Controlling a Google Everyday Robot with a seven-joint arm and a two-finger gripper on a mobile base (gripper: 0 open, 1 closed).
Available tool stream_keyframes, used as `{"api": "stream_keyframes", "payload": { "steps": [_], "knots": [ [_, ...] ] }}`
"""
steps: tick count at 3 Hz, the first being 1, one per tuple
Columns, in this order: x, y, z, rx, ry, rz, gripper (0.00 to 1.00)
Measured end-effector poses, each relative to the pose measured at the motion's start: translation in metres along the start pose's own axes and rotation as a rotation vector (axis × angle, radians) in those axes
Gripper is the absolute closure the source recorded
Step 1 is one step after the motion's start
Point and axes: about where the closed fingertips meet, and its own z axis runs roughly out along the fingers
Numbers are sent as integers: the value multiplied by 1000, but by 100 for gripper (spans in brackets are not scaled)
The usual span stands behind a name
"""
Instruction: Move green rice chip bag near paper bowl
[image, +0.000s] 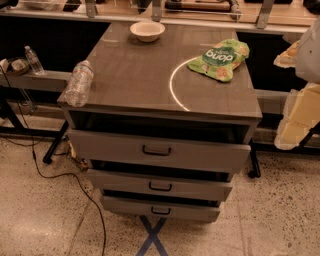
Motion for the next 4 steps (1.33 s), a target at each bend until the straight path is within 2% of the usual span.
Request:
{"api": "stream_keyframes", "payload": {
  "steps": [1, 2, 3, 4],
  "knots": [
    [0, -1, 0, 2, -1, 0, 0],
    [6, -43, 15, 23, -28, 18, 0],
    [8, -120, 47, 75, -82, 55, 0],
    [0, -201, 75, 156, -153, 108, 0]
  ]
}}
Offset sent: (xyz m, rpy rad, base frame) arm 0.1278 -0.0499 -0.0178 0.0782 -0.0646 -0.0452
